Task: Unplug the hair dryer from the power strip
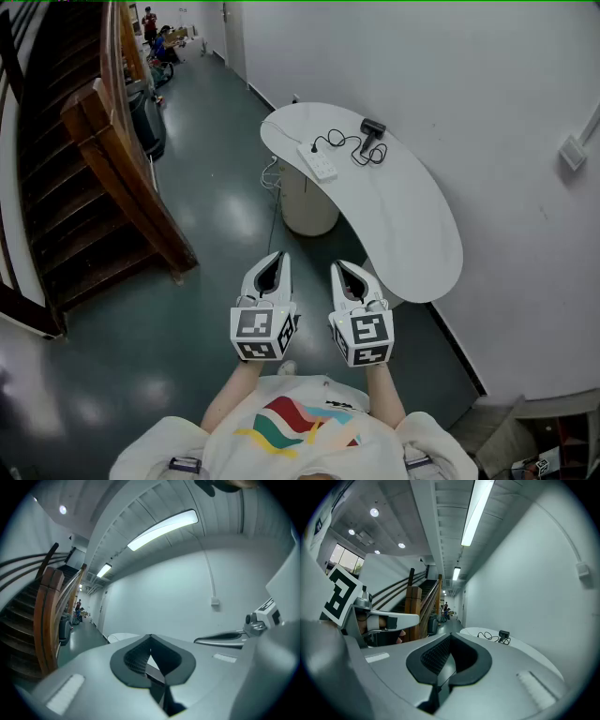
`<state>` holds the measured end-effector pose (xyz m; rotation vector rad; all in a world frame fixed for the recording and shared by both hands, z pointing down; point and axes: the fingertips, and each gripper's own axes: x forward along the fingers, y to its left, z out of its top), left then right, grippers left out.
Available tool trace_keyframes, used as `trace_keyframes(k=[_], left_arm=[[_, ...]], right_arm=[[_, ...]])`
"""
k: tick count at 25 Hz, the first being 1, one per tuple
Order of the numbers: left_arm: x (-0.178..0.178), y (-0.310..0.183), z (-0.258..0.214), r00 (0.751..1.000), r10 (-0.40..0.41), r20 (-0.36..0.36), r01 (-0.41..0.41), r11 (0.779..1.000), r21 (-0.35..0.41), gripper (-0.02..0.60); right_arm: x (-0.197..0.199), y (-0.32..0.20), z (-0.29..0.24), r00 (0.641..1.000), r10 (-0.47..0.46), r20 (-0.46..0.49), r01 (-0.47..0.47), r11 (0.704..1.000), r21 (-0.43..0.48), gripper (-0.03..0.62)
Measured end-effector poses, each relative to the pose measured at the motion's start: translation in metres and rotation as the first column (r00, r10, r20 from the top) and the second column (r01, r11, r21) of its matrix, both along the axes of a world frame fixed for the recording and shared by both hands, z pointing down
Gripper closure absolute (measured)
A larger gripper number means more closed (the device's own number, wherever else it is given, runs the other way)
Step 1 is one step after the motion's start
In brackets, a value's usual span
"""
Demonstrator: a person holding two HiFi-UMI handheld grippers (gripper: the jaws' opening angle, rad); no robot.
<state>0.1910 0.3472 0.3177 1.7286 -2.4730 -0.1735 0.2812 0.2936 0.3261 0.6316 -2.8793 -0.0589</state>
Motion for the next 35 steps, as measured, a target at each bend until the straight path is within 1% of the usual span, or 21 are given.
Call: trace_keyframes(k=[7, 12, 18, 22, 25, 30, 35], left_arm=[[-0.002, -0.002, 0.002, 1.0, 0.014, 0.001, -0.014, 1.0, -0.013, 0.581], [-0.005, -0.004, 0.003, 1.0, 0.019, -0.007, -0.02, 1.0, -0.015, 0.581], [-0.009, -0.005, 0.009, 0.999, 0.031, -0.019, -0.032, 0.999, -0.021, 0.581], [-0.015, -0.007, 0.011, 0.999, 0.042, -0.025, -0.042, 0.999, -0.02, 0.581], [-0.023, -0.011, 0.009, 0.998, 0.053, -0.021, -0.053, 0.999, -0.012, 0.581], [-0.045, -0.013, 0.008, 0.997, 0.076, -0.018, -0.076, 0.997, -0.004, 0.581], [-0.073, -0.019, 0.015, 0.995, 0.098, -0.021, -0.099, 0.995, -0.015, 0.581]], right_arm=[[-0.003, -0.001, 0.001, 1.0, 0.005, -0.004, -0.005, 1.0, -0.002, 0.582], [-0.006, -0.001, 0.003, 1.0, -0.001, -0.029, 0.002, 1.0, 0.013, 0.582], [-0.011, 0.001, 0.009, 0.999, -0.007, -0.032, 0.007, 1.0, 0.001, 0.581], [-0.014, -0.002, 0.007, 1.0, 0.013, -0.001, -0.013, 1.0, -0.022, 0.58], [-0.022, -0.006, 0.004, 1.0, 0.01, 0.011, -0.01, 1.0, -0.028, 0.58], [-0.043, -0.005, 0.006, 1.0, 0.026, -0.003, -0.026, 0.999, -0.021, 0.58], [-0.067, -0.004, 0.009, 0.999, 0.048, 0.0, -0.048, 0.999, -0.018, 0.58]])
